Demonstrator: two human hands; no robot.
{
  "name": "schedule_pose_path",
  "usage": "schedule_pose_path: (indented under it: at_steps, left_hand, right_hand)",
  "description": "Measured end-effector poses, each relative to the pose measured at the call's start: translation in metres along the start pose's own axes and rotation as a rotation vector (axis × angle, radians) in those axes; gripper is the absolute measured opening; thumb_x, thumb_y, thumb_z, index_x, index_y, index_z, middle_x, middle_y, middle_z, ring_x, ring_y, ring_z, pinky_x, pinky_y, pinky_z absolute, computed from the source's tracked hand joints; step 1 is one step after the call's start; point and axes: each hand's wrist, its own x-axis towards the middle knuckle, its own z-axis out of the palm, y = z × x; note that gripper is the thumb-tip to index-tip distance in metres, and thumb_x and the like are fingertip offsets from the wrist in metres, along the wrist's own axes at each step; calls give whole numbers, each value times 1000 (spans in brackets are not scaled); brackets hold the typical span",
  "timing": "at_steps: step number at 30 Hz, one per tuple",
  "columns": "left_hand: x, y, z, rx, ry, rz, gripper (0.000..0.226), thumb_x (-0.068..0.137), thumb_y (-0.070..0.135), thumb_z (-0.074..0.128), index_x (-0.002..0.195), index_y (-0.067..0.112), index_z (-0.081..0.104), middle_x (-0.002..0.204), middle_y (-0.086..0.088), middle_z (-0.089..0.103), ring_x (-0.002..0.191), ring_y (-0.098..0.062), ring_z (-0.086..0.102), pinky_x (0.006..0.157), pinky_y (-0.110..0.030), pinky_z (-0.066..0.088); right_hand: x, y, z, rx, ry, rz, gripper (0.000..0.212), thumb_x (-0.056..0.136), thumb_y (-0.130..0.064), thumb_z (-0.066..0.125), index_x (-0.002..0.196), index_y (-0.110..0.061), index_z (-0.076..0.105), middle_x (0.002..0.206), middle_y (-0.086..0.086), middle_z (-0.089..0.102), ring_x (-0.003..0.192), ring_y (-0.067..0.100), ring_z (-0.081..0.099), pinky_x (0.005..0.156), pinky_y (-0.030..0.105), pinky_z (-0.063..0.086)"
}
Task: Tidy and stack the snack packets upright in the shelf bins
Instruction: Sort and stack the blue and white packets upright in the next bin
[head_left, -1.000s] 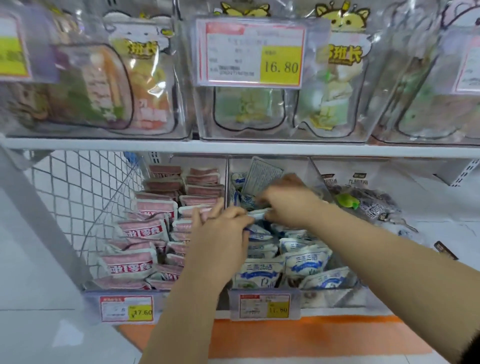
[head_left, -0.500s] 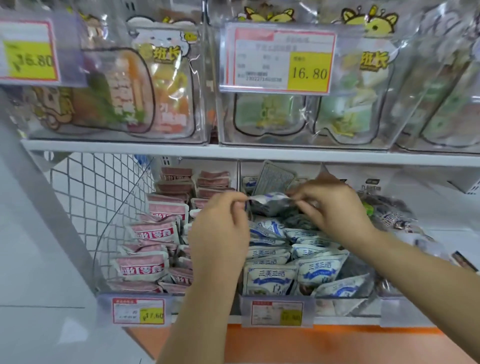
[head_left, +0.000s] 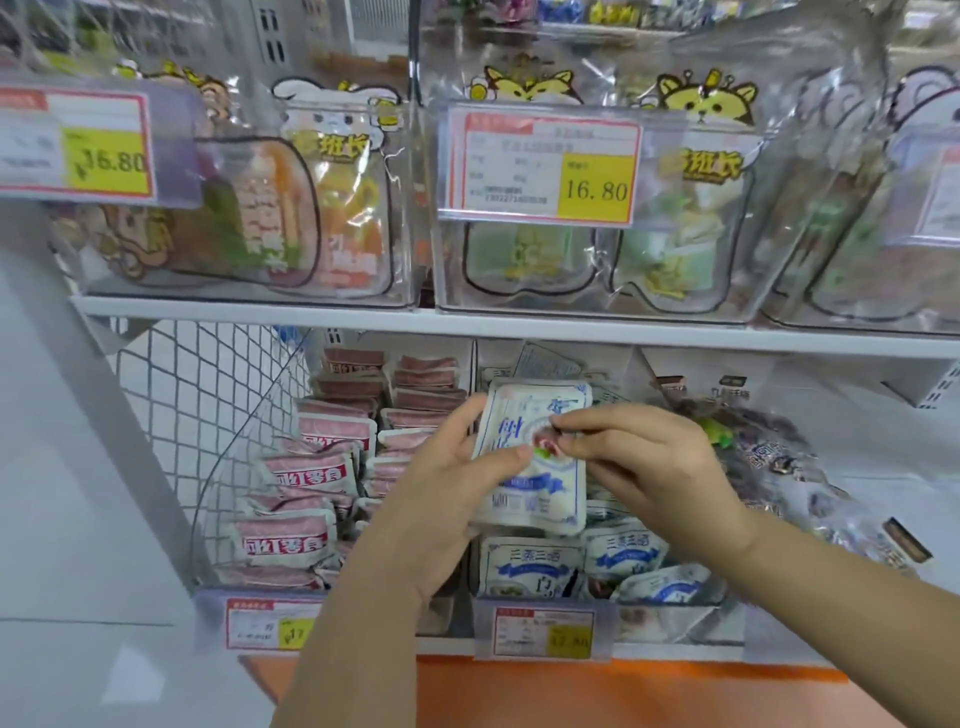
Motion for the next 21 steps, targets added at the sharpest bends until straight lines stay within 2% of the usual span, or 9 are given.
schedule_pose_path:
  at_steps: [4, 6, 8, 10, 12, 14, 15, 18, 21]
  left_hand:
    - [5, -4, -10, 258, 148, 142, 54, 84, 5, 66, 125, 36, 48, 99, 10, 70, 90, -9, 67, 84, -36, 55]
    - [5, -3, -16, 476, 260, 237, 59, 85, 8, 66, 130, 36, 41, 98, 18, 64, 82, 6, 62, 77, -16, 52]
    - [2, 0, -18, 690, 235, 291, 59, 86, 11, 64, 129, 43, 38, 96, 25, 58, 76, 14, 56, 63, -5, 45]
    - [-1, -1, -19, 831, 132, 310, 62, 89, 12, 61, 130, 50, 35, 102, 29, 52, 77, 18, 54, 63, -1, 41]
    - [-2, -2, -19, 866, 85, 320, 62, 90, 12, 60, 132, 51, 35, 108, 29, 51, 81, 22, 52, 66, 0, 41]
    - [-3, -1, -19, 806, 157, 367, 56, 90, 14, 61, 131, 47, 41, 115, 20, 58, 90, 12, 59, 72, -10, 50]
    - [-2, 0, -20, 726, 231, 413, 51, 89, 16, 63, 128, 43, 45, 114, 16, 62, 92, 4, 62, 76, -19, 54]
    - [3, 0, -21, 358, 432, 473, 35, 86, 20, 66, 117, 30, 55, 102, 11, 70, 90, -5, 68, 77, -30, 56]
    - [11, -4, -14, -101, 394, 391, 30, 87, 14, 62, 116, 17, 56, 101, 2, 71, 94, -14, 68, 80, -31, 54]
  right_hand:
    - [15, 9, 6, -48, -192, -6, 18, 87, -20, 58, 91, -13, 74, 106, -1, 69, 87, 18, 61, 76, 29, 48]
    - [25, 10, 5, 0, -241, 97, 25, 86, -21, 53, 100, -19, 73, 110, -5, 68, 90, 18, 63, 78, 33, 51]
    - [36, 5, 2, 113, -292, 335, 32, 88, -27, 56, 119, -29, 63, 118, -13, 62, 96, 16, 64, 85, 33, 51]
    - [47, 6, 0, 228, -466, 485, 54, 84, -32, 67, 134, -37, 44, 130, -23, 48, 111, 2, 53, 97, 14, 39]
    - [55, 12, -3, 372, -606, 567, 57, 79, -28, 73, 126, -43, 44, 123, -23, 53, 106, -1, 52, 95, 13, 40]
    - [58, 20, -5, 392, -619, 635, 42, 75, -30, 76, 106, -41, 51, 98, -12, 64, 83, 9, 59, 78, 32, 49]
    - [58, 22, -7, 390, -604, 669, 38, 73, -34, 77, 100, -37, 52, 89, -9, 65, 75, 8, 59, 71, 33, 47]
    - [54, 17, -7, 498, -490, 751, 41, 67, -46, 78, 95, -29, 53, 82, -9, 69, 71, 4, 65, 68, 26, 48]
    - [50, 2, 6, 644, -296, 859, 26, 74, -22, 76, 87, -18, 53, 65, -14, 68, 60, -3, 62, 59, 15, 44]
